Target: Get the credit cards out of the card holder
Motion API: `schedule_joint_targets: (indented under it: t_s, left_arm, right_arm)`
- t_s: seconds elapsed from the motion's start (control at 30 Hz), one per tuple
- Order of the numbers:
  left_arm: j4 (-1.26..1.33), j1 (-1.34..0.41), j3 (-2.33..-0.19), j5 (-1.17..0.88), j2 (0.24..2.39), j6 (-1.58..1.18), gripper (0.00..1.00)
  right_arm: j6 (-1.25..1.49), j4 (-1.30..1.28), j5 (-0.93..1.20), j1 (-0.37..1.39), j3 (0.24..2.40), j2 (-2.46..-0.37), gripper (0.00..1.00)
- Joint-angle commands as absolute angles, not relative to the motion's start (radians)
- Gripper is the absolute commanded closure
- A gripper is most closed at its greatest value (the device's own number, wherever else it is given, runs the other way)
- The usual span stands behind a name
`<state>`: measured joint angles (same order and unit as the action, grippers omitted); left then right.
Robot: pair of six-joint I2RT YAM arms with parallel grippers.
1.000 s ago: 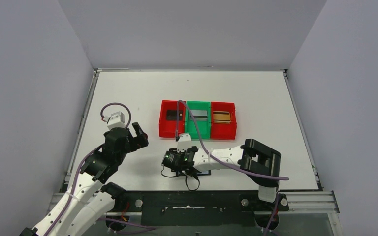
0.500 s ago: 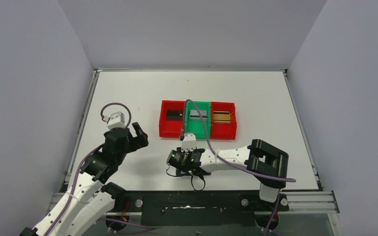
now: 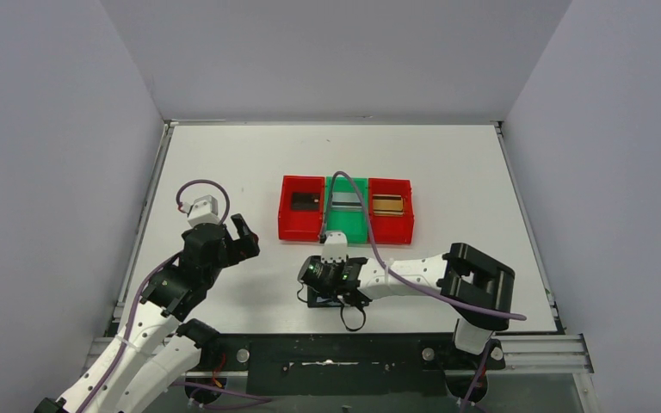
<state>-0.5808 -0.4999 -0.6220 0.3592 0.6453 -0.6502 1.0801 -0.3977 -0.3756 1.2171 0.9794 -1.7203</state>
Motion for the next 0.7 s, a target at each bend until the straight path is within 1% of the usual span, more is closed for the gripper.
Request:
schedule_joint_targets:
  t_s: [0.0, 0.07, 0.13, 0.3, 0.5, 0.67]
  left_arm:
    - [-0.544, -0.494, -0.641, 0.357, 0.646, -0.65, 0.1]
    - [-0.544, -0.494, -0.641, 0.356, 0.649, -0.65, 0.1]
    - [-0.543, -0.494, -0.641, 0.354, 0.653, -0.649, 0.1]
    - [-0.541, -0.494, -0.641, 0.349, 0.661, -0.647, 0.1]
    - [-0.539, -0.494, -0.641, 0.346, 0.668, -0.645, 0.1]
    - [-0.54, -0.494, -0.641, 0.346, 0.67, -0.644, 0.1]
  right_arm:
    - [1.084, -0.401, -0.422, 1.226, 1.024, -1.644, 0.54]
    - [1.106, -0.458, -0.469, 1.231, 1.035, -1.625, 0.52]
    - [1.136, -0.509, -0.503, 1.234, 1.031, -1.602, 0.45]
    - [1.238, -0.624, -0.557, 1.235, 0.987, -1.565, 0.35]
    - [1.31, -0.683, -0.566, 1.223, 0.937, -1.562, 0.25]
    - [1.309, -0.681, -0.548, 1.21, 0.925, -1.603, 0.22]
